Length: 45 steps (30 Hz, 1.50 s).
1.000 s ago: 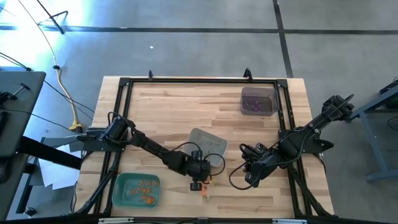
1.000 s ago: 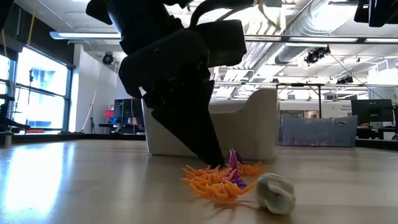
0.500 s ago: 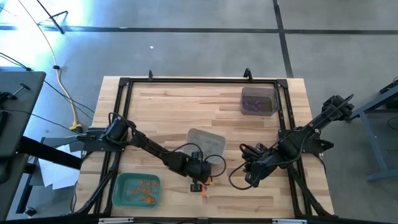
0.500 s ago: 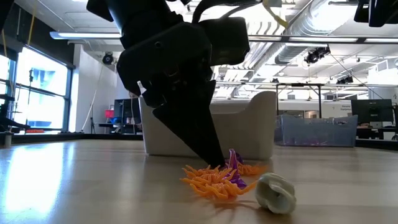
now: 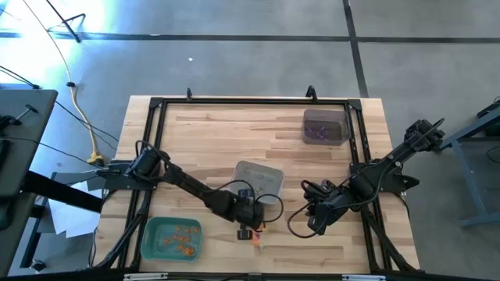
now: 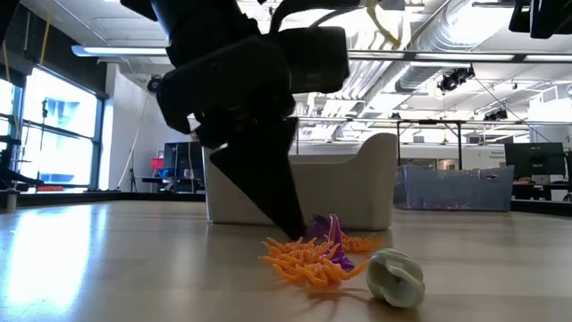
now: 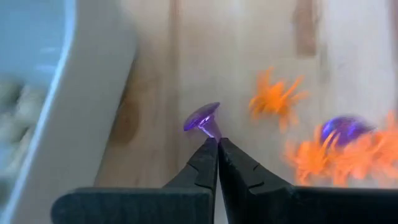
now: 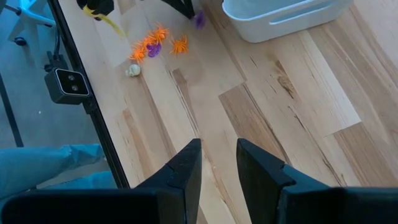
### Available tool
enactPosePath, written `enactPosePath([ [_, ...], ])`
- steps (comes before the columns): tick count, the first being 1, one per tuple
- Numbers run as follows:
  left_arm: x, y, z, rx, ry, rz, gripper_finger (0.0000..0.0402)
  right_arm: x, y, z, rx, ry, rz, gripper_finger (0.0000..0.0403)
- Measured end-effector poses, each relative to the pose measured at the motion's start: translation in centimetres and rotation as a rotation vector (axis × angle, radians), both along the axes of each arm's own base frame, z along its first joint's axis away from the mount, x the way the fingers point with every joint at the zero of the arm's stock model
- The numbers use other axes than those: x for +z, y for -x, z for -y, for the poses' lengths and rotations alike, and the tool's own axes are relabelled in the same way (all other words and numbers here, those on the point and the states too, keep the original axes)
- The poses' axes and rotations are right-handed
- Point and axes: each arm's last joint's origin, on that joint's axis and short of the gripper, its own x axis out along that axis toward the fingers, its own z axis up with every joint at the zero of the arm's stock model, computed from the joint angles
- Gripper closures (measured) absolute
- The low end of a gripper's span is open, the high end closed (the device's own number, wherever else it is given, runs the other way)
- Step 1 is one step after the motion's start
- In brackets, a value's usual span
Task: Sort Halloween decoration
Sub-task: Put the violet witch hat toy into the black bin
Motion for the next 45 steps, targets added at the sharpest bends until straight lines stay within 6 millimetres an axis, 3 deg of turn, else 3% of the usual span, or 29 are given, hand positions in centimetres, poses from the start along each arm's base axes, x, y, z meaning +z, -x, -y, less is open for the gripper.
enactPosePath([
  [3, 0.7, 0.4, -0.3, 0.019, -0.048, -0.008, 0.0401, 0.0, 0.0, 0.0, 0.001, 0.001, 0.0, 0.0309],
  [16, 7.4, 1.7, -1.2, 0.054, -0.084, 0.136, 0.0401, 0.0, 0.0, 0.0, 0.006, 0.012, -0.003, 0.0309],
  [26, 6.3, 1.7, -0.8, 0.005, -0.026, 0.117, 0.0389, 0.0, 0.0, 0.1, -0.003, 0.013, -0.001, 0.0309],
  [39, 5.9, 1.2, -1.5, -0.008, 0.0, 0.104, 0.0275, 0.0, 0.0, 0.1, -0.004, 0.013, -0.001, 0.0309],
  [45, 4.4, 0.7, -1.3, -0.018, 0.0, 0.086, 0.026, 0.0, 0.1, 0.1, -0.004, 0.015, -0.003, 0.0309],
])
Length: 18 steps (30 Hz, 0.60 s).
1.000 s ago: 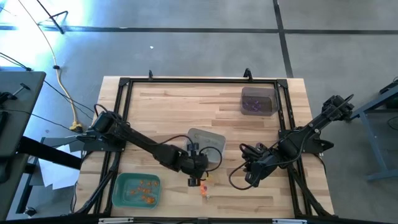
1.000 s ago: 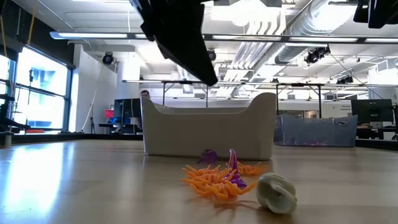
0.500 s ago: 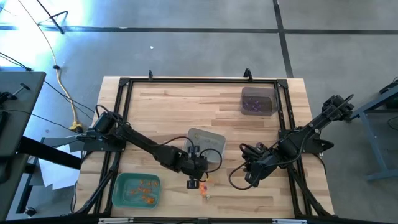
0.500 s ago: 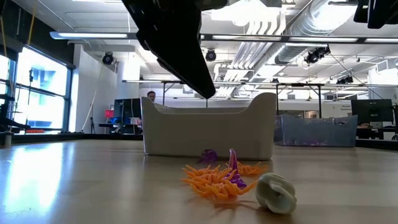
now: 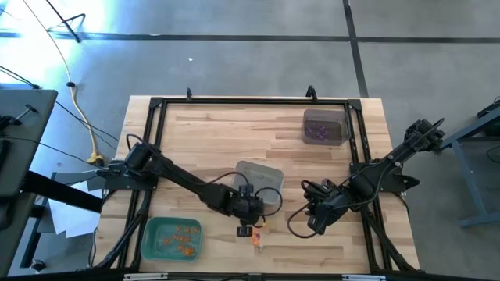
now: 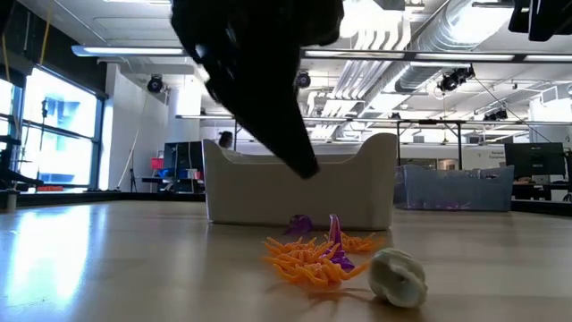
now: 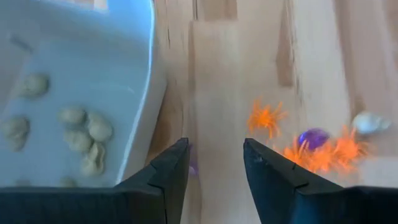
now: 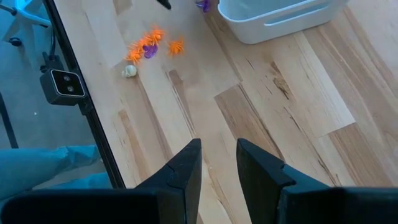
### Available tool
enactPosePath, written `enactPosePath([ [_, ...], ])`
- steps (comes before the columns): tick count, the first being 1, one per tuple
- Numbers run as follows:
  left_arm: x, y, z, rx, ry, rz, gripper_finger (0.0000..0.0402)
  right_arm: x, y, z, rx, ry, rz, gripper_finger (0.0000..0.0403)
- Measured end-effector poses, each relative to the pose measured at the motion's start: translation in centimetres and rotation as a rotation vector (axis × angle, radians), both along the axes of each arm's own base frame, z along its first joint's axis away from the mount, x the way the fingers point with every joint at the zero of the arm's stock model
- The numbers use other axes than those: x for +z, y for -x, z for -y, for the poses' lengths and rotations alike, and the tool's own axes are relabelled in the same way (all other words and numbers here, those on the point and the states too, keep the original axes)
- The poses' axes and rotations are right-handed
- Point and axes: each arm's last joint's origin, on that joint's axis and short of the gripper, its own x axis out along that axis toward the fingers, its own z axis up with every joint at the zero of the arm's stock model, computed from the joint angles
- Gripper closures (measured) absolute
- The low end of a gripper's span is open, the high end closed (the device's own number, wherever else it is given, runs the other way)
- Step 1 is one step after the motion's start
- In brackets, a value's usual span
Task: Sort Halloween decoration
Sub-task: Put the violet witch hat toy into the black bin
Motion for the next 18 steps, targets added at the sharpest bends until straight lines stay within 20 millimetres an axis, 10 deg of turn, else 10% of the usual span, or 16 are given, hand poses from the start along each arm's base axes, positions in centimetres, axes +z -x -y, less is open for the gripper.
enactPosePath([
  [18, -4.4, -0.8, -1.0, 0.033, -0.081, -0.11, 0.0259, -0.1, 0.1, 0.0, 0.001, 0.001, -0.014, 0.0309],
])
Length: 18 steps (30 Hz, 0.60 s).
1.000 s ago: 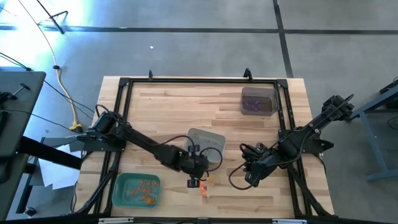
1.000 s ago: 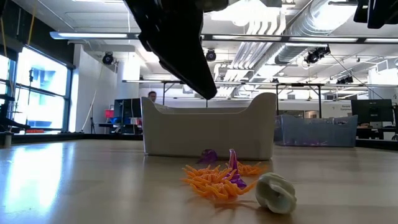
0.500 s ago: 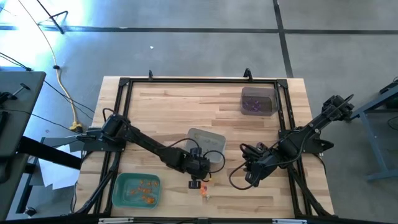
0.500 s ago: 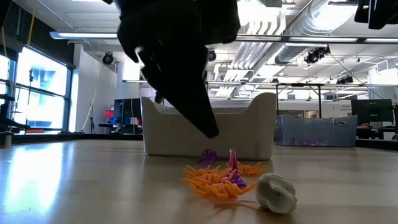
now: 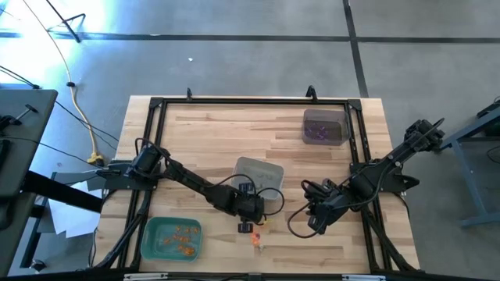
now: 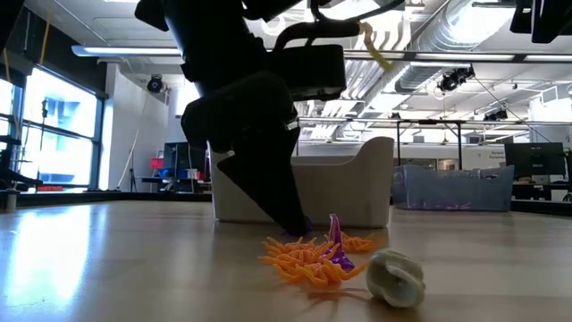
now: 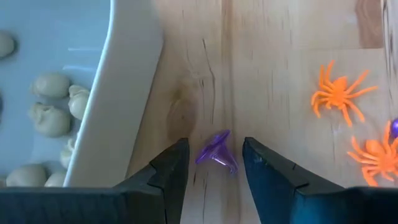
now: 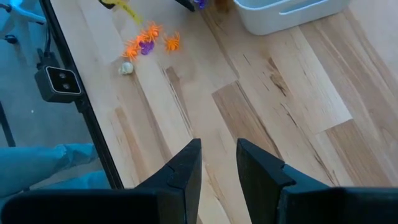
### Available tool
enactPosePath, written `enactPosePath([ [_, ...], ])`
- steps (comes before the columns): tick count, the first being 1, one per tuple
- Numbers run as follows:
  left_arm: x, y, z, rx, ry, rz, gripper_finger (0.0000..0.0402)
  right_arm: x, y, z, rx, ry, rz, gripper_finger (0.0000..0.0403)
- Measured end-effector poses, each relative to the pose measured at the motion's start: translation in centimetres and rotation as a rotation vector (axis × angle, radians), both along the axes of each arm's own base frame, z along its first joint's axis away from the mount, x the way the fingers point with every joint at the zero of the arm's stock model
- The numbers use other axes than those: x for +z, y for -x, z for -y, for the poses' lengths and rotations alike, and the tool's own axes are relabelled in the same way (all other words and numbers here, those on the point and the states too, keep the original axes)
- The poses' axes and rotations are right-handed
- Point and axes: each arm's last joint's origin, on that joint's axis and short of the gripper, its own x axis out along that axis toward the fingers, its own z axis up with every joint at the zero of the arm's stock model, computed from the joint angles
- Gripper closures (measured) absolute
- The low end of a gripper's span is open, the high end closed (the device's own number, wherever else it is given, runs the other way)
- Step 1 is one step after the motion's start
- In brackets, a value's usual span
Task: Sort Halloween decoration
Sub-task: Put the violet witch hat toy into the black bin
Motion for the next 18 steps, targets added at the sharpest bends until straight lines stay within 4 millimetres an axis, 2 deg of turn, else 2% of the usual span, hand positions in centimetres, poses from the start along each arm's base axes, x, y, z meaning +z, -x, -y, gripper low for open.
enactPosePath([
  [5, -0.01, 0.01, 0.01, -0.002, 0.003, -0.002, 0.026, -0.01, 0.02, 0.01, 0.001, 0.002, -0.002, 0.0309],
  [8, -0.07, 0.09, 0.04, -0.017, 0.037, -0.024, 0.0276, -0.02, 0.02, 0.02, 0.001, 0.003, -0.003, 0.0309],
  [16, 0.16, 0.16, 0.16, -0.023, 0.07, -0.033, 0.0383, -0.02, 0.03, 0.02, 0.002, 0.003, -0.003, 0.0309],
  [18, 0.1, 0.19, 0.21, -0.007, 0.078, -0.035, 0.0396, -0.02, 0.03, 0.02, 0.002, 0.003, -0.003, 0.0309],
])
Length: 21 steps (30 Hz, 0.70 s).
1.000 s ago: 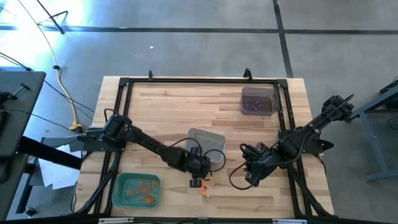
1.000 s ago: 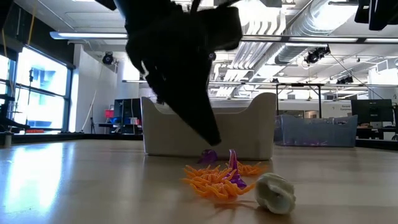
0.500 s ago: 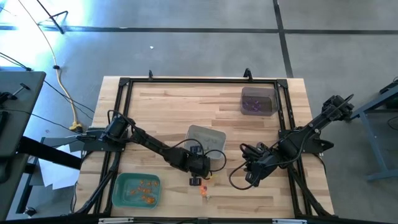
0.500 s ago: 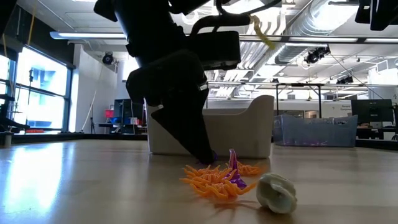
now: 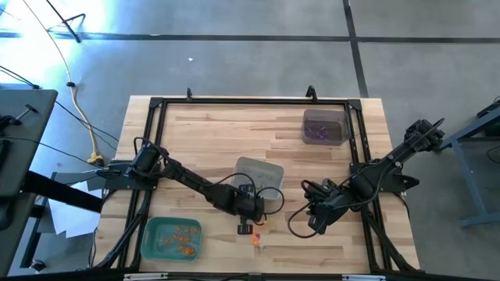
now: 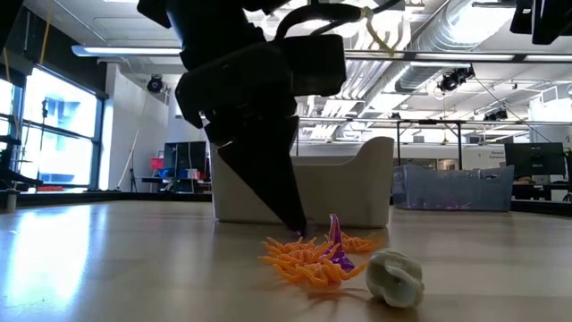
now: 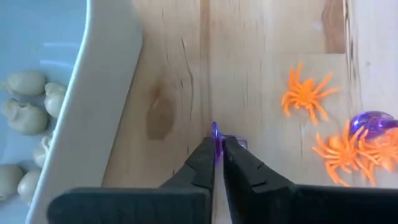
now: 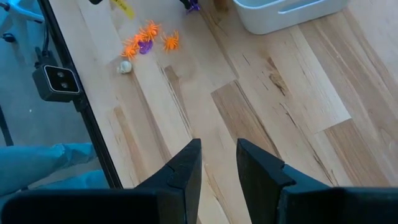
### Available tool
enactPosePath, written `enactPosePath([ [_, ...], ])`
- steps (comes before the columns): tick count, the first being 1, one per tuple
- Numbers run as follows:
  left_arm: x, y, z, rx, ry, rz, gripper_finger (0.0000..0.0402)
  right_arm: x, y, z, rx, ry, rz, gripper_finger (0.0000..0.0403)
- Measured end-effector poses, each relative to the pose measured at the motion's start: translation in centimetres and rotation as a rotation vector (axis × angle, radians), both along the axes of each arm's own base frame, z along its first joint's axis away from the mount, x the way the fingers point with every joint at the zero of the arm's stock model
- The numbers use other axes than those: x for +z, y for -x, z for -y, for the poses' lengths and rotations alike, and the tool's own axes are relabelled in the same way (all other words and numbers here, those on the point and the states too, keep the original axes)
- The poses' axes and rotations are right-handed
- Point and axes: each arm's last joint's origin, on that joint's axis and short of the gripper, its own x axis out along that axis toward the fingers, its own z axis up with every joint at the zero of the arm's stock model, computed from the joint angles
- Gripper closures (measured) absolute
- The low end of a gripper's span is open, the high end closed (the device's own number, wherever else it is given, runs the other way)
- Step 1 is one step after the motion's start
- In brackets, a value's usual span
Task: Sort Halloween decoration
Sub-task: Put the violet witch hat toy into the black bin
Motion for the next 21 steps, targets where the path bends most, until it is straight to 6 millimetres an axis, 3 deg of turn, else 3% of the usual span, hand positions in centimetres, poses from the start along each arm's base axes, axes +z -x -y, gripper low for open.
enactPosePath([
  [21, 1.6, 0.7, -0.2, 0.044, 0.021, -0.008, 0.0401, 0.0, 0.0, 0.0, 0.0, 0.001, 0.0, 0.0309],
])
